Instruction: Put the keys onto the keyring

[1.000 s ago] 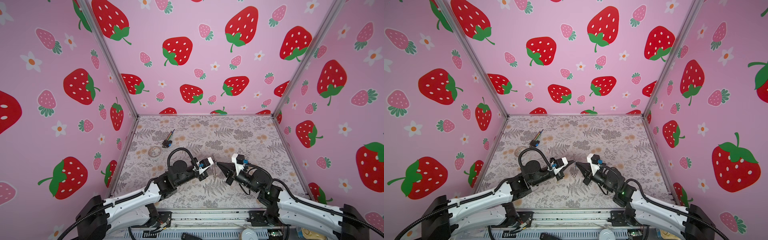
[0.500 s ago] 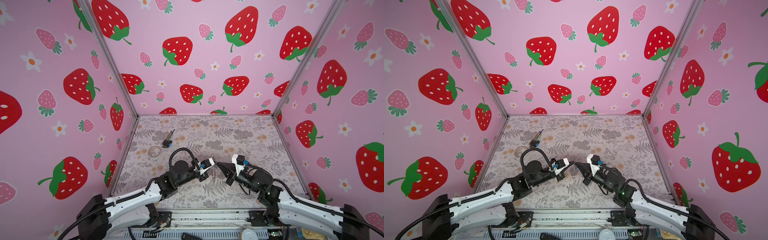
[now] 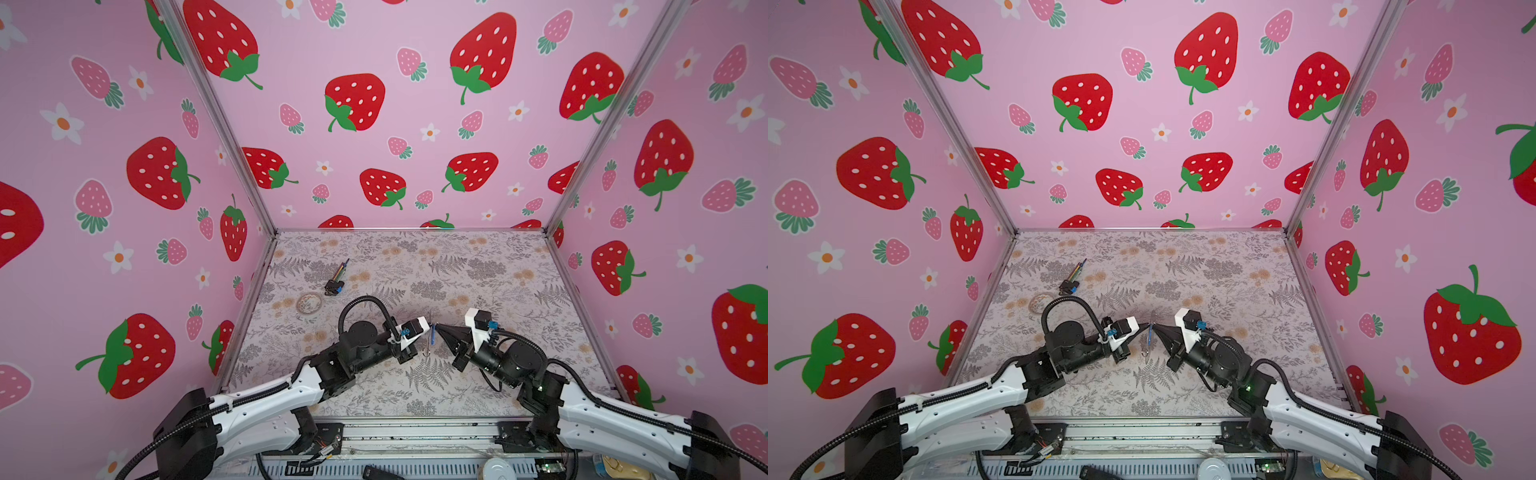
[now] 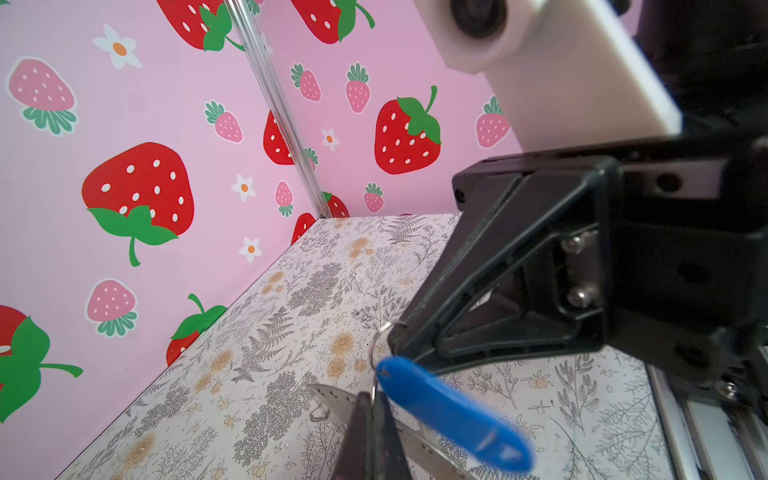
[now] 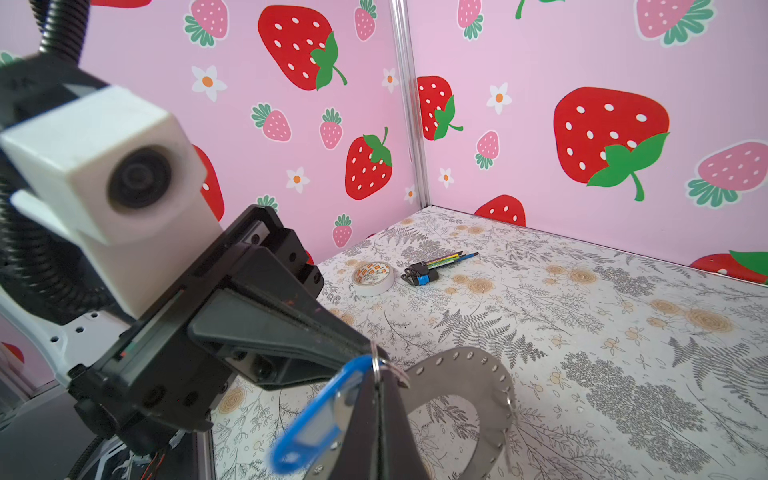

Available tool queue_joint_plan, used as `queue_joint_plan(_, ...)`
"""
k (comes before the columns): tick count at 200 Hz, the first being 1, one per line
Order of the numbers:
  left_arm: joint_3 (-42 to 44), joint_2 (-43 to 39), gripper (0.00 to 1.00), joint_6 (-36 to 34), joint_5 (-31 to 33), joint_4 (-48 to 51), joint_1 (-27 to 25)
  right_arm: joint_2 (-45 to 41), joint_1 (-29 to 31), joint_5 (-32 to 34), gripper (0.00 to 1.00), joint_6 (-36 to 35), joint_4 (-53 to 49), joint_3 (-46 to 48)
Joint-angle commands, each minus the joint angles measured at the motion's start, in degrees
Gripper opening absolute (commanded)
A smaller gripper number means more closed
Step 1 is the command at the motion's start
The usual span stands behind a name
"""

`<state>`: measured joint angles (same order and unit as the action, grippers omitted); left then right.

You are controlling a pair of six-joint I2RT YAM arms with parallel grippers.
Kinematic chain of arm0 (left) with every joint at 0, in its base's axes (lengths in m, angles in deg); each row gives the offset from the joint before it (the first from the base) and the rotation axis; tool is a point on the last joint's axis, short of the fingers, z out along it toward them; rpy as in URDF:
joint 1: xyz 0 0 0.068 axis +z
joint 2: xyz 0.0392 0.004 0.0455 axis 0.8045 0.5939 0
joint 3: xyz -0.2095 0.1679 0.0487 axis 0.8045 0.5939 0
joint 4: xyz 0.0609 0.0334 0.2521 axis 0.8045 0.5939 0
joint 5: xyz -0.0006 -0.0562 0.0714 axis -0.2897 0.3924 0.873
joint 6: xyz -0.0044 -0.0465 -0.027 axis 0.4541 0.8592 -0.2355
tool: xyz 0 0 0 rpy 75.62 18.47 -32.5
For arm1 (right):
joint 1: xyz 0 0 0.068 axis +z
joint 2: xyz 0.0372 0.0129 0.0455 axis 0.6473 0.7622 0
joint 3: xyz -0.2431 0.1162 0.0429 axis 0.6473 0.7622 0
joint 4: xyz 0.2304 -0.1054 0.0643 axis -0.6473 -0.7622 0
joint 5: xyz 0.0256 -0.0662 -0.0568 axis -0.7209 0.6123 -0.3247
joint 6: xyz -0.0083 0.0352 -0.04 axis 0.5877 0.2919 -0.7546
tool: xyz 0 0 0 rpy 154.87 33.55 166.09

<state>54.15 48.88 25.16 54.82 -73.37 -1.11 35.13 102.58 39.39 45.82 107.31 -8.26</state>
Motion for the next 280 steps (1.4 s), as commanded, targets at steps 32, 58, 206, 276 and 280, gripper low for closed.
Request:
queue_joint_plan(32,-1.1,-0.9,0.00,-0.9,-1.2,-2.2,-0.4,-0.5,0.1,1.3,0.00,1.0,1.0,-0.3)
queue_joint_plan(58,-1.1,-1.0,0.00,-0.9,-0.8,-2.2,-0.4,-0.3,0.1,-1.4,0.00,0.5,1.2,-0.3)
queue_joint_plan(206,-1.5,-1.6,0.00,-3.2,4.7,-0.8,-0.3,-6.4,0.2,2.3,0.00,-6.8,-14.7,-4.0)
queue_joint_plan(276,-1.6,-1.3,0.00,-3.5,4.4,-0.4,-0.3,-19.0,0.1,12.2,0.00,-11.1,-18.3,-3.4)
queue_joint_plan(280,-1.6,-1.3,0.00,-3.4,4.2,-0.5,-0.3,-18.8,0.1,12.6,0.00,-11.1,-18.8,-3.3)
